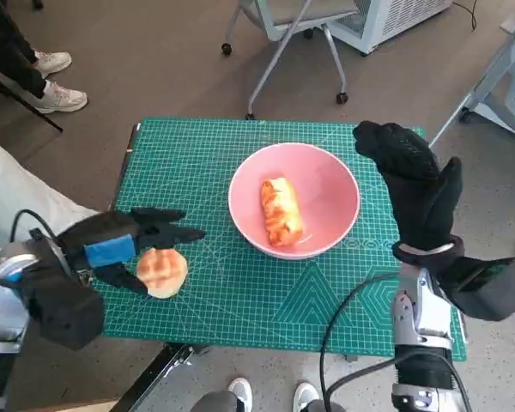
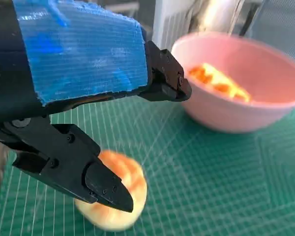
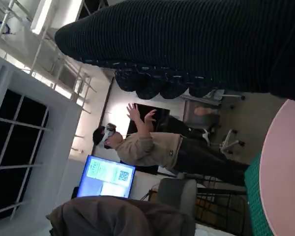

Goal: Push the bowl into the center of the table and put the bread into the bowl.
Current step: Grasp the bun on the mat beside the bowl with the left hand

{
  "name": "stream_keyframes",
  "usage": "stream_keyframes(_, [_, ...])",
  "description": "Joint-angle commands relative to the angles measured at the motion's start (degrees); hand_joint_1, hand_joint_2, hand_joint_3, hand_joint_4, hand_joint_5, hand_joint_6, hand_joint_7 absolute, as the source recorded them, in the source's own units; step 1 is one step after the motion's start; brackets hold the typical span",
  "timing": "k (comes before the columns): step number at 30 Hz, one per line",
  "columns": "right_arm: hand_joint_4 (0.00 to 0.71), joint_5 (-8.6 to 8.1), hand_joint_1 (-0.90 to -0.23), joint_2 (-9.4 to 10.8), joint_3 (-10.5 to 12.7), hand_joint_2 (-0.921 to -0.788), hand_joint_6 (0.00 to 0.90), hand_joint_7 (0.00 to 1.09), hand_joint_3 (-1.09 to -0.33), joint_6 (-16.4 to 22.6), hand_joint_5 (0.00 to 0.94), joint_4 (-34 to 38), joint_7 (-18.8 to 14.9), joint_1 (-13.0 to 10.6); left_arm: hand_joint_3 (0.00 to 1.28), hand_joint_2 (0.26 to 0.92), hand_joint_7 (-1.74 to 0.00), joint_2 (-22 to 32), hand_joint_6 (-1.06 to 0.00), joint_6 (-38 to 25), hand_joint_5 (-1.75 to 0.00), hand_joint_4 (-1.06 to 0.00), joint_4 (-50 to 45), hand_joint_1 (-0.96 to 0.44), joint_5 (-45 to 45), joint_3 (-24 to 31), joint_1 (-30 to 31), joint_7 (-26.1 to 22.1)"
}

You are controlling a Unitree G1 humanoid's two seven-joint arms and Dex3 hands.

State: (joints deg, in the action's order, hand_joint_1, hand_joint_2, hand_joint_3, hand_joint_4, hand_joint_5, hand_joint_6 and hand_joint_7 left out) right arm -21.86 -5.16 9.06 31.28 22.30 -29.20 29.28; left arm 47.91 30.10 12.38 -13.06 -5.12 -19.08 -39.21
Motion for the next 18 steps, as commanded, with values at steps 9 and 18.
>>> stream_keyframes(9, [0.192, -0.06, -0.698, -0.2, 0.2, -0.921, 0.074, 0.52, -0.714, -1.7, 0.000, -0.6, 0.2, -0.8, 0.01, 0.724, -0.03, -2.1, -0.45, -2.1, -0.01, -0.24, 7.7, -0.08, -3.3, -5.1, -2.0, -1.3])
stream_keyframes(18, [0.192, -0.18, -0.682, -0.2, 0.5, -0.921, 0.068, 0.53, -0.714, -1.9, 0.001, -0.8, 0.3, -0.7, 0.04, 0.794, -0.06, -2.7, -0.60, -3.4, -0.04, -0.46, 12.7, 0.04, -8.5, -9.1, -5.2, -0.8])
